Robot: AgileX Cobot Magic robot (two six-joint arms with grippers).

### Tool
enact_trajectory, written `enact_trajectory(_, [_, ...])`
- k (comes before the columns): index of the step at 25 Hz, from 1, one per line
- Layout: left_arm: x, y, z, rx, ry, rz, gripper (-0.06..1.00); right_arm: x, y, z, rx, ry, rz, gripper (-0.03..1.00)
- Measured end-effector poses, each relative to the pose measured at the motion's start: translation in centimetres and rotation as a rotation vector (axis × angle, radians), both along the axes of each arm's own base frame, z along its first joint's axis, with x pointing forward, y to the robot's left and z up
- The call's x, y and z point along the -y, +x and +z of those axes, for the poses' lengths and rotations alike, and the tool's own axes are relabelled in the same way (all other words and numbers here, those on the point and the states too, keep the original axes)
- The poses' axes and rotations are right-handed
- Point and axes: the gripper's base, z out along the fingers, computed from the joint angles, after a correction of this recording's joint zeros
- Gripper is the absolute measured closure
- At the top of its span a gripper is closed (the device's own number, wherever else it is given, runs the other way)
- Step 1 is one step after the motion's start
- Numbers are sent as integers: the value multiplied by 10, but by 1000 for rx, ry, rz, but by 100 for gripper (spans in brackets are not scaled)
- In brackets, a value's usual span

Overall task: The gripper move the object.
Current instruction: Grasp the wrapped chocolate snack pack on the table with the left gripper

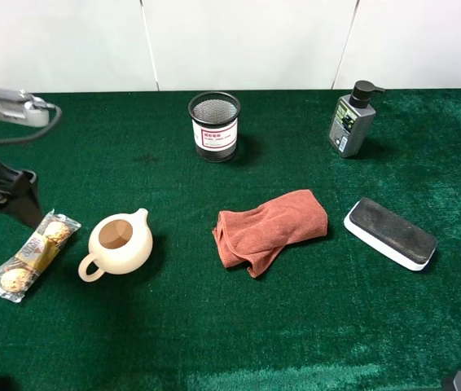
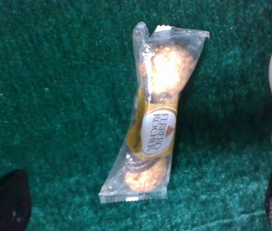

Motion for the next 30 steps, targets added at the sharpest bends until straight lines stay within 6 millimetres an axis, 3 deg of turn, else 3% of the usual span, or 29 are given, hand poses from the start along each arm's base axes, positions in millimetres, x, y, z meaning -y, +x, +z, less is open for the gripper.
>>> enact_trajectory(11, [-1,-10,-48,-27,3,-3,-5,0,0,0,0,0,0,31])
enact_trajectory(22, [1,3,-89,-58,6,-13,-5,0,0,0,0,0,0,32])
enact_trajectory(30, [2,7,-100,-57,6,-25,2,0,0,0,0,0,0,32])
